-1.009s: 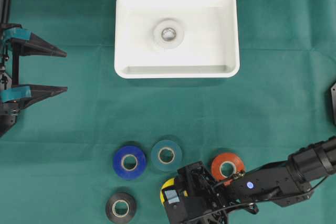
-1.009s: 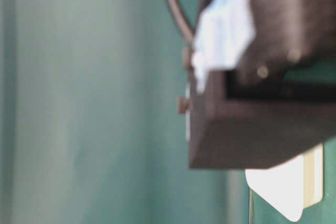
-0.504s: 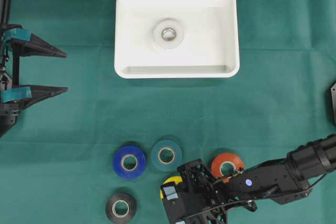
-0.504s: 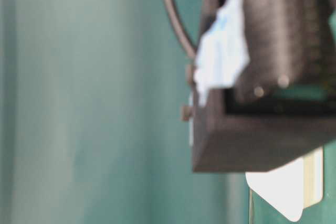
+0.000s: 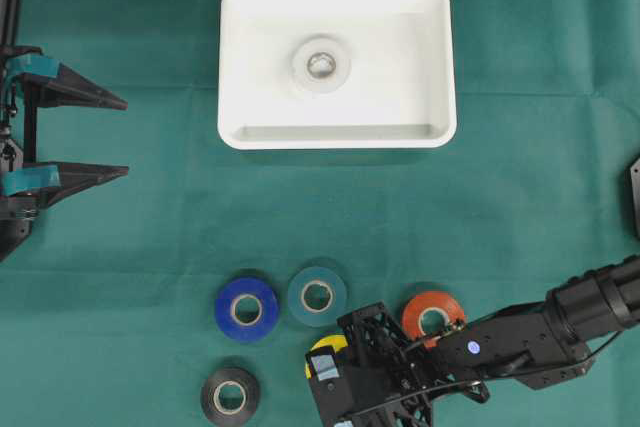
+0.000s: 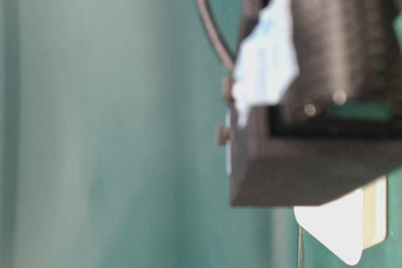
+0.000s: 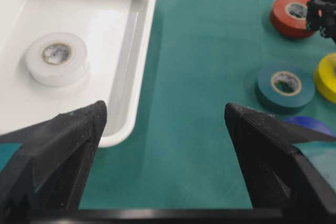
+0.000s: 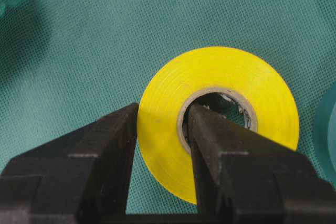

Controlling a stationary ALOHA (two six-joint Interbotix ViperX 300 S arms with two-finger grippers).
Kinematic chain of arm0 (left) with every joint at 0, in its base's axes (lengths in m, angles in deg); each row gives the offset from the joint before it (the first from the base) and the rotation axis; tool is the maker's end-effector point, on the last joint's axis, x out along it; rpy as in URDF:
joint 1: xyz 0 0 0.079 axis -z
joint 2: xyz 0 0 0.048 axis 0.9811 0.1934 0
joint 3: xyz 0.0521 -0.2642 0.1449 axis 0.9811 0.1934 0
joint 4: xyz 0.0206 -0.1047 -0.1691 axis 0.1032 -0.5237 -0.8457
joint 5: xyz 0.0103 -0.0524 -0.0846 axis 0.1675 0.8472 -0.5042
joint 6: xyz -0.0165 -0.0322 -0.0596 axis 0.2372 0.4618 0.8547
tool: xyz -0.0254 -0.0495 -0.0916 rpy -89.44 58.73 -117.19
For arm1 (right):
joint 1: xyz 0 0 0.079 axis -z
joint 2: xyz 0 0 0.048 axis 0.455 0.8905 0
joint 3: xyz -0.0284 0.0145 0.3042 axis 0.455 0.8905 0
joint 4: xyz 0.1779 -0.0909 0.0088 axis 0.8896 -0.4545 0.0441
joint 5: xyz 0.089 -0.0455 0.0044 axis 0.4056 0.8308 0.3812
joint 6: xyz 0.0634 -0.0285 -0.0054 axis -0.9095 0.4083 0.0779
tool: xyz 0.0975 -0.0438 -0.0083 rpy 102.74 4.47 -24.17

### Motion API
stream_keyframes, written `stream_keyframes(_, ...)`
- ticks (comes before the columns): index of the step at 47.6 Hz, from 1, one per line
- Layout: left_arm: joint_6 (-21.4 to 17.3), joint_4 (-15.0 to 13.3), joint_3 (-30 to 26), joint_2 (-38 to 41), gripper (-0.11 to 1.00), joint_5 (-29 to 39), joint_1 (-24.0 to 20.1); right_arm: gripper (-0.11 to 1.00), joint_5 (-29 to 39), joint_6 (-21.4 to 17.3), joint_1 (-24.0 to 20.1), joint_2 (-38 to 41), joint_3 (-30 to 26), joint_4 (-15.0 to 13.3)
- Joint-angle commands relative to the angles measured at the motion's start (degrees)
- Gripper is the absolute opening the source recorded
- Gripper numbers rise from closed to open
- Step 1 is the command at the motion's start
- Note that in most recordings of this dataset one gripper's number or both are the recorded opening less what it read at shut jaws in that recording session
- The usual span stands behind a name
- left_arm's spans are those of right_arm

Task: Pick up the tape from a random location and place it into the white case.
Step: 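Lift the yellow tape roll with the right gripper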

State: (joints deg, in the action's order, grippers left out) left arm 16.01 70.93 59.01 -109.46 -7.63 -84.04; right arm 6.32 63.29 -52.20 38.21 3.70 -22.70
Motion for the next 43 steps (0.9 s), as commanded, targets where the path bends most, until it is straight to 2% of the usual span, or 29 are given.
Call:
stream_keyframes(1, -0.1, -0.2, -0.6, 0.4, 0.97, -0.3, -0.1, 0.31, -0.1, 0.2, 0.2, -1.1, -0.7, -0.1)
stream_keyframes(14, -0.1, -0.2, -0.6, 0.4, 0.96, -0.3, -0.1, 0.31, 2.2, 0.1, 0.2, -3.7, -0.9, -0.1)
stream_keyframes(43, -0.1, -0.2, -0.6, 0.5, 0.96, -0.3, -0.1, 0.31, 15.2, 0.0, 0.2, -14.2, -3.8, -0.2)
